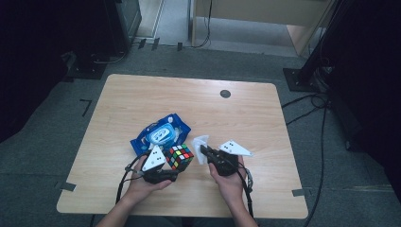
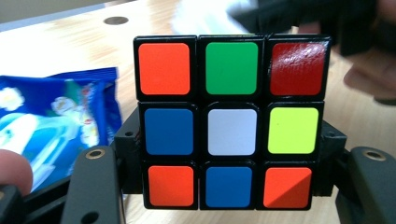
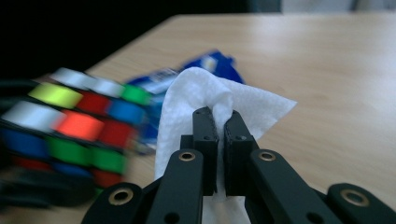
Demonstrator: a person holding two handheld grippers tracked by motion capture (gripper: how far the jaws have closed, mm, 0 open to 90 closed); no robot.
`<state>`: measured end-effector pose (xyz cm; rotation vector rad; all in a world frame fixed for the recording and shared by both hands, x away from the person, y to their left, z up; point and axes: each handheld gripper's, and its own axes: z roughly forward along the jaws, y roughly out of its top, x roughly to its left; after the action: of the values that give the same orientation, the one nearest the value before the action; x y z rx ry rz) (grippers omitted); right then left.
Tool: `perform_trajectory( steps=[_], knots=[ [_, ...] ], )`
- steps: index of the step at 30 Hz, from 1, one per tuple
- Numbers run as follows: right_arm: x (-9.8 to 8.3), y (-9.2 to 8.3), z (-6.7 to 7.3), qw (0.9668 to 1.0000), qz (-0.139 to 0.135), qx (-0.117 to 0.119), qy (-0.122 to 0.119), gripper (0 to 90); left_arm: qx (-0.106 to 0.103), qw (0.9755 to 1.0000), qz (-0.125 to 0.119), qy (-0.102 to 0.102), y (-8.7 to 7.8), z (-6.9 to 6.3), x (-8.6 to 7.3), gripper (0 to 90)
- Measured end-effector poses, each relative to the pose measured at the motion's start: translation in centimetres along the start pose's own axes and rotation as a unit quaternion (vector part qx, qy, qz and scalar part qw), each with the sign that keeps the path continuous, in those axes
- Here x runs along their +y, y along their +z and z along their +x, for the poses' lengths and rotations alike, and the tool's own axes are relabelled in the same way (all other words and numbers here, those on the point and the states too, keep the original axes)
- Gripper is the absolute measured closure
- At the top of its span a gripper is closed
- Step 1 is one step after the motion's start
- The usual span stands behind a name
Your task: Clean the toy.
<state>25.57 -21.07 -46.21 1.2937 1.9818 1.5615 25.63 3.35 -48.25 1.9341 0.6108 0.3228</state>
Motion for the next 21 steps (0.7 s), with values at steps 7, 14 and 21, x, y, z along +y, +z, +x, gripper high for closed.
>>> perform_trajectory(
  steps=[7,14,21],
  knots=[
    [0.4,0.3,2.0,0.9998,0.005,0.022,0.002,87.5,-0.014,0.9995,0.007,0.028,0.2,-0.9,0.0,33.9],
    [0.8,0.0,4.2,0.9963,-0.005,0.085,-0.004,87.6,-0.006,0.9993,0.02,0.03,0.5,-1.1,0.0,33.9],
    [1.1,-0.8,4.7,0.9968,-0.008,0.076,-0.021,87.5,-0.004,0.9999,0.001,-0.01,-0.6,0.7,0.2,33.9]
  ],
)
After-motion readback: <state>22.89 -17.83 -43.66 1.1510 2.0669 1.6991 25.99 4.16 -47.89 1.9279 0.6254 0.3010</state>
